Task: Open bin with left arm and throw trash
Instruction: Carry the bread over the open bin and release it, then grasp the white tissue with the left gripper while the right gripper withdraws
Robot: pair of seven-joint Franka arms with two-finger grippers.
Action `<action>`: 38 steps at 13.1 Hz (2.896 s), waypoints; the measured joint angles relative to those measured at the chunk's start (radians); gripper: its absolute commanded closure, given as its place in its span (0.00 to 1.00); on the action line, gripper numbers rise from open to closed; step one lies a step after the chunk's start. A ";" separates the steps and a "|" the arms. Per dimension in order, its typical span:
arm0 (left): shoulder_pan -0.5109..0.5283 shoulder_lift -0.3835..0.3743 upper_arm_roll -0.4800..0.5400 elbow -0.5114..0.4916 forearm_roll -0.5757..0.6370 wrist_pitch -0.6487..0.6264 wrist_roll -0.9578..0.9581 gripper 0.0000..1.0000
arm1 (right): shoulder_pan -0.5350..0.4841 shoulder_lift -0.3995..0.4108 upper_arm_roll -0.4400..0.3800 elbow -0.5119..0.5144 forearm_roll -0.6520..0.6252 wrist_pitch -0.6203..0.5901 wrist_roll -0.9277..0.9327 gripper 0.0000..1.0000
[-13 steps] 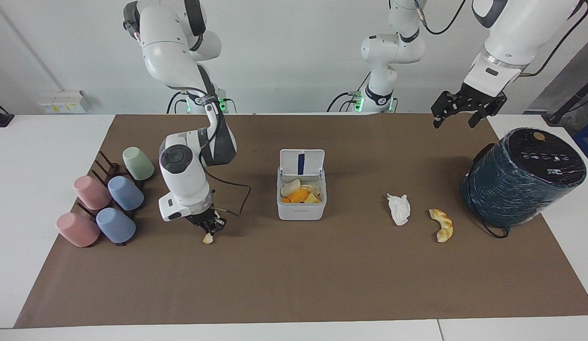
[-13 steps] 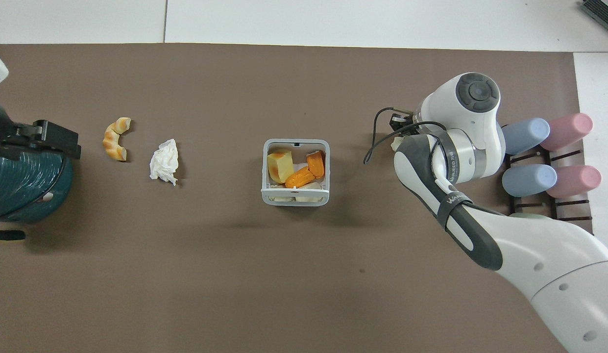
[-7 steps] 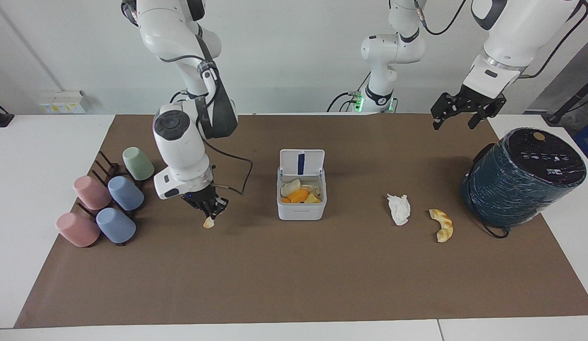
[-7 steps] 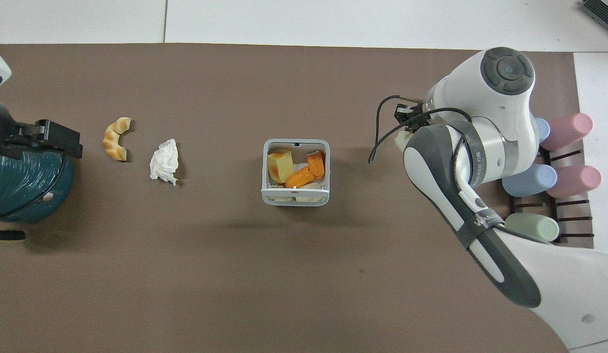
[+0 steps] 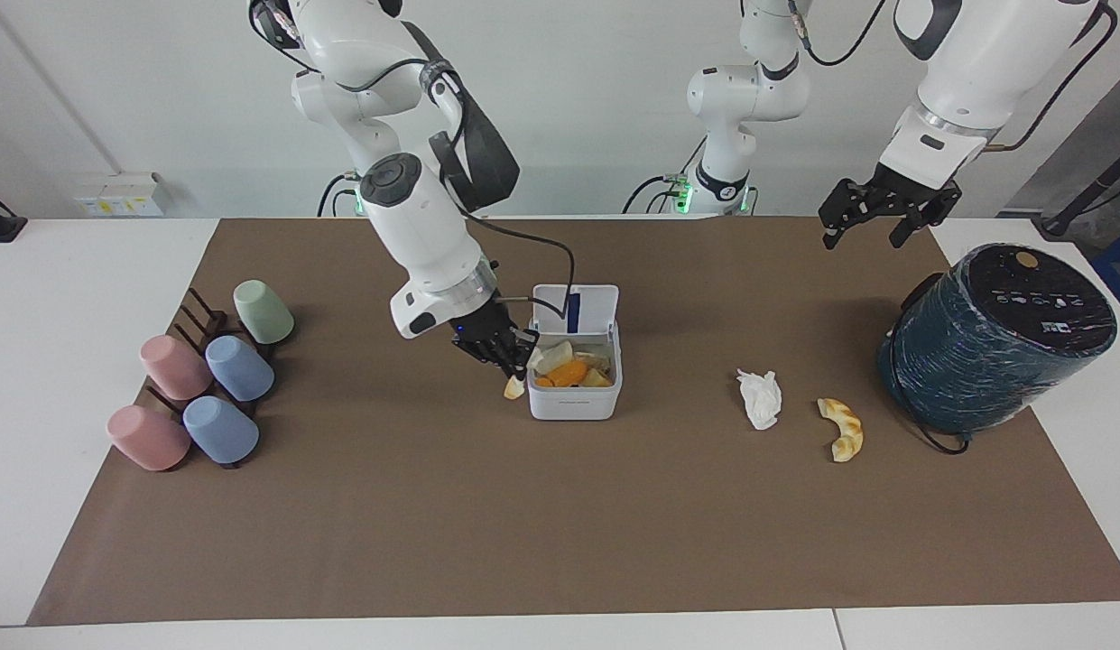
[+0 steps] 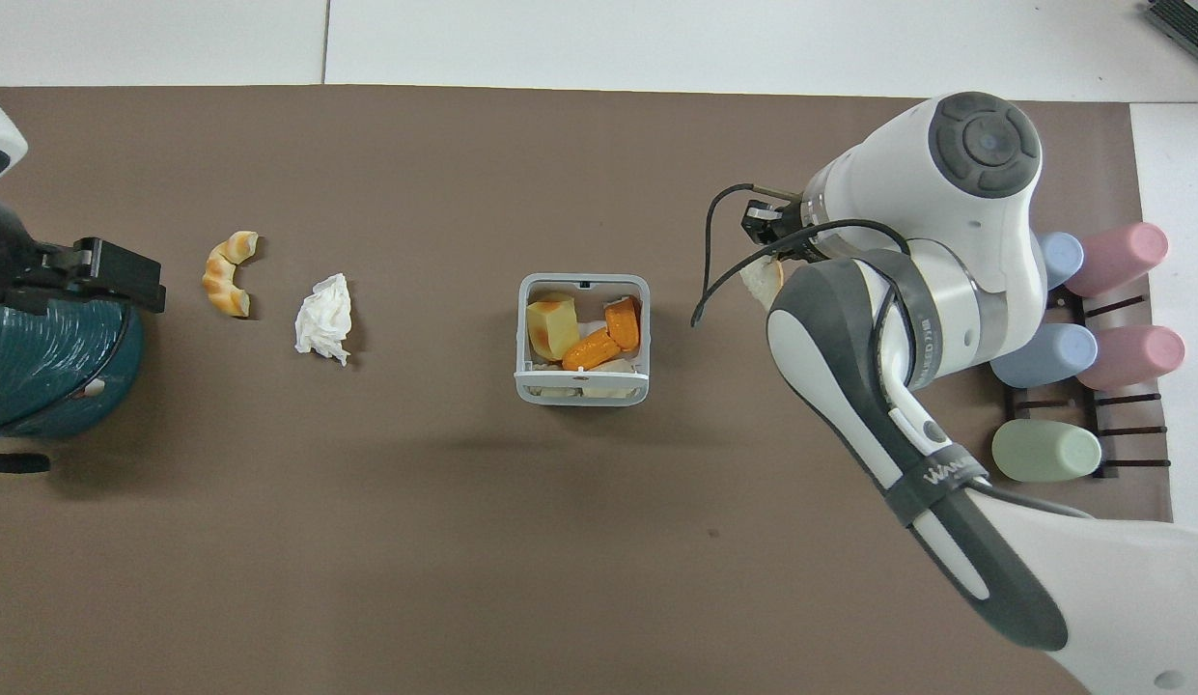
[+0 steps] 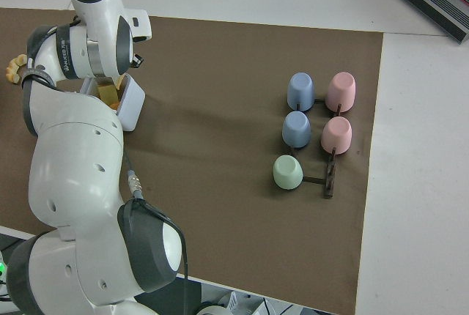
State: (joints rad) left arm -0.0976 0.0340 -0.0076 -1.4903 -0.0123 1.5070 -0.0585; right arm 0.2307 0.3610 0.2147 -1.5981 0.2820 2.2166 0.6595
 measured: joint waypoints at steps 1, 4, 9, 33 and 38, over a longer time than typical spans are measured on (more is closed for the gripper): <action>0.000 -0.001 0.000 -0.001 0.000 0.001 0.000 0.00 | 0.020 0.002 0.000 -0.001 0.029 0.017 0.015 1.00; 0.000 -0.005 0.000 -0.012 0.000 0.012 0.000 0.00 | 0.077 0.015 0.001 -0.021 0.049 0.074 0.106 1.00; 0.000 -0.020 0.000 -0.062 0.000 0.101 0.000 0.00 | 0.084 0.016 0.000 -0.087 0.049 0.080 0.116 1.00; -0.058 0.234 -0.021 -0.580 0.000 1.026 -0.073 0.04 | 0.003 -0.009 -0.013 -0.049 -0.427 0.096 0.107 0.00; -0.057 0.253 -0.017 -0.636 0.000 1.096 -0.073 0.71 | -0.113 -0.052 -0.014 -0.033 -0.471 -0.005 -0.090 0.00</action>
State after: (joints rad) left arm -0.1551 0.2867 -0.0243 -2.1261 -0.0123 2.6033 -0.1315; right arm 0.1175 0.3092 0.2004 -1.6308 -0.1895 2.2115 0.5691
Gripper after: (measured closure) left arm 0.256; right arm 0.000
